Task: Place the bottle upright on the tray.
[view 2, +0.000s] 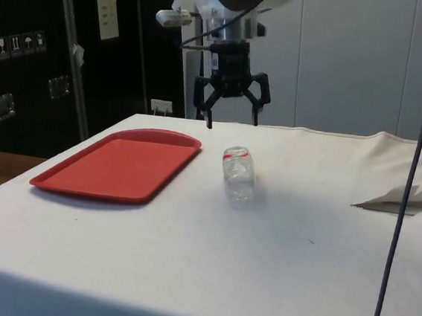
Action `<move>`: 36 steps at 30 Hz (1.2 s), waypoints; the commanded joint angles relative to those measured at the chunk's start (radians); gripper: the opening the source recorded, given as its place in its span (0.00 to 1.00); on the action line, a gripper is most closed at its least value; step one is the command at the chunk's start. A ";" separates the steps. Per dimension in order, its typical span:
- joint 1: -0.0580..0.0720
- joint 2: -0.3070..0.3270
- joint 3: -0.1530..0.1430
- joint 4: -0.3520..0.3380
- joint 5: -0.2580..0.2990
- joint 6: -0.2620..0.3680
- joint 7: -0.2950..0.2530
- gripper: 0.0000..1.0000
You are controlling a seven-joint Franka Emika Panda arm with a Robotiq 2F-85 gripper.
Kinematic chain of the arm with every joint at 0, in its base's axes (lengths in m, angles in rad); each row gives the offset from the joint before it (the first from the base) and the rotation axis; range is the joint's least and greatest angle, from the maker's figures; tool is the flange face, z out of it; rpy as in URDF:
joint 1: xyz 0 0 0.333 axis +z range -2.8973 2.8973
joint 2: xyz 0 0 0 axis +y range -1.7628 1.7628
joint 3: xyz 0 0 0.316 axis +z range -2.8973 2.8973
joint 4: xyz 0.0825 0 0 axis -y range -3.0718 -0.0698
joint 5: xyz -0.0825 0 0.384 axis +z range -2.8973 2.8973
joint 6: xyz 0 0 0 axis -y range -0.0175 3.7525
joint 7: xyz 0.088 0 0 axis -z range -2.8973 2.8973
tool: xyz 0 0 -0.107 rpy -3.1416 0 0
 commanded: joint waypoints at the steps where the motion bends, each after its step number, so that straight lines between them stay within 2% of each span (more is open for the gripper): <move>1: -0.007 0.002 0.004 0.005 0.031 -0.011 -0.026 1.00; 8: -0.011 0.020 -0.008 0.023 0.084 -0.049 -0.075 1.00; 9: -0.004 0.023 -0.017 0.024 0.073 -0.046 -0.067 1.00; 10: -0.010 0.026 -0.013 0.030 0.094 -0.060 -0.084 1.00; 17: -0.004 0.031 -0.021 0.035 0.080 -0.062 -0.077 1.00; 21: -0.008 0.031 -0.019 0.038 0.094 -0.072 -0.091 1.00; 25: -0.017 0.041 -0.020 0.046 0.127 -0.091 -0.128 1.00; 26: -0.008 0.036 -0.026 0.038 0.101 -0.078 -0.105 1.00; 27: -0.018 0.043 -0.022 0.048 0.136 -0.094 -0.136 1.00; 33: -0.021 0.068 -0.040 0.074 0.191 -0.131 -0.194 1.00; 34: -0.012 0.066 -0.046 0.069 0.173 -0.120 -0.179 1.00; 35: -0.021 0.072 -0.043 0.078 0.198 -0.137 -0.202 1.00; 36: -0.021 0.076 -0.046 0.083 0.205 -0.144 -0.209 1.00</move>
